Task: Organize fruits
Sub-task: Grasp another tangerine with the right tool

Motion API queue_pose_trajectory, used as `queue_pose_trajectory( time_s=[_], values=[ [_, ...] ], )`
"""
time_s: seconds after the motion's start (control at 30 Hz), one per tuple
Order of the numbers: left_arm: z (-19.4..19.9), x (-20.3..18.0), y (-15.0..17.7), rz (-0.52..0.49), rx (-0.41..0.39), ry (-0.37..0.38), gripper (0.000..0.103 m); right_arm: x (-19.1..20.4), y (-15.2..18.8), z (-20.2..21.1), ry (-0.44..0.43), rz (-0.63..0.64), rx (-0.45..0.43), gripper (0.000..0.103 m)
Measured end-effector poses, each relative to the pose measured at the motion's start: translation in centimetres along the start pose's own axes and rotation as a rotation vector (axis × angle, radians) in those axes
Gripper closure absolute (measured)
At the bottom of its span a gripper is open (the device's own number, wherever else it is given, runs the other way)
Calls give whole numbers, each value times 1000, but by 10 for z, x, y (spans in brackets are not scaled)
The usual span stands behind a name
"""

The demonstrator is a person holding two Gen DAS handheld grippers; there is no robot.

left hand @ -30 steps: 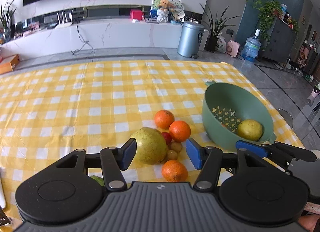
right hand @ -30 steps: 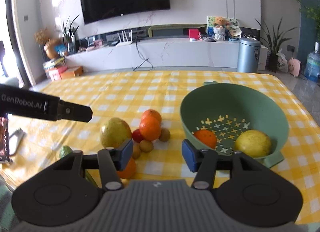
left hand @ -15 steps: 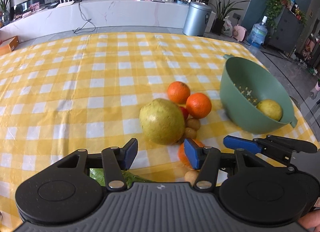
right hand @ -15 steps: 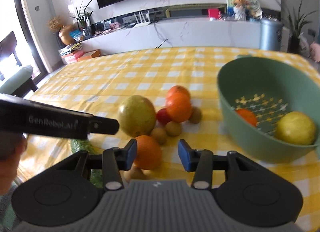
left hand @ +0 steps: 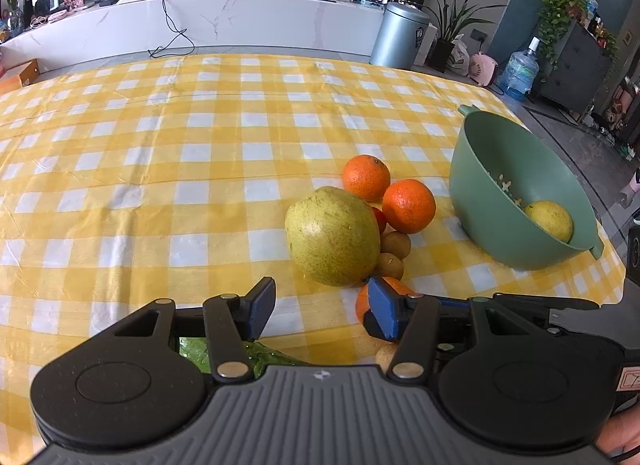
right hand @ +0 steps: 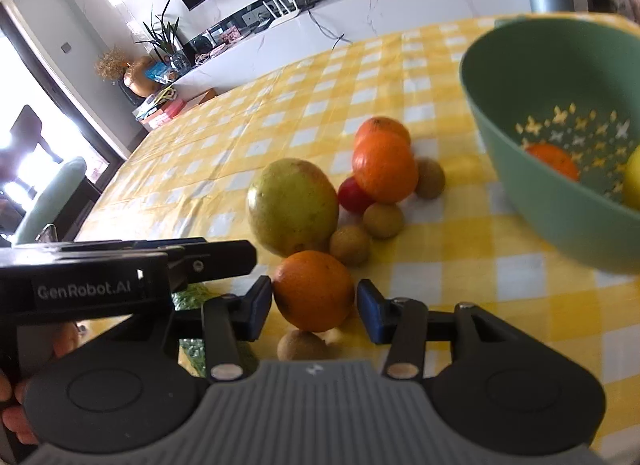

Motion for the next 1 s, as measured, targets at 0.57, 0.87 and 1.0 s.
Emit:
queue_pose_trajectory(
  time_s=[0.57, 0.87, 1.0],
  values=[
    [0, 0, -3, -1, -30, 6, 40, -5, -3, 22, 168, 107, -71, 60],
    [-13, -7, -8, -39, -86, -20, 32, -26, -3, 22, 301, 100, -51, 60],
    [-23, -7, -13, -17, -100, -12, 27, -29, -7, 19, 290, 87, -65, 59]
  ],
)
Point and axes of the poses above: each gripper's, at about its wrist camera, not at the fingertips, and z roughly against the way its jaws point, x to its left, y to its underside, the point moved 7 cm from there along -z, roughly the way its jaws point, and after that the axes turned 2 degrees about -z, right-handed, at the moved point
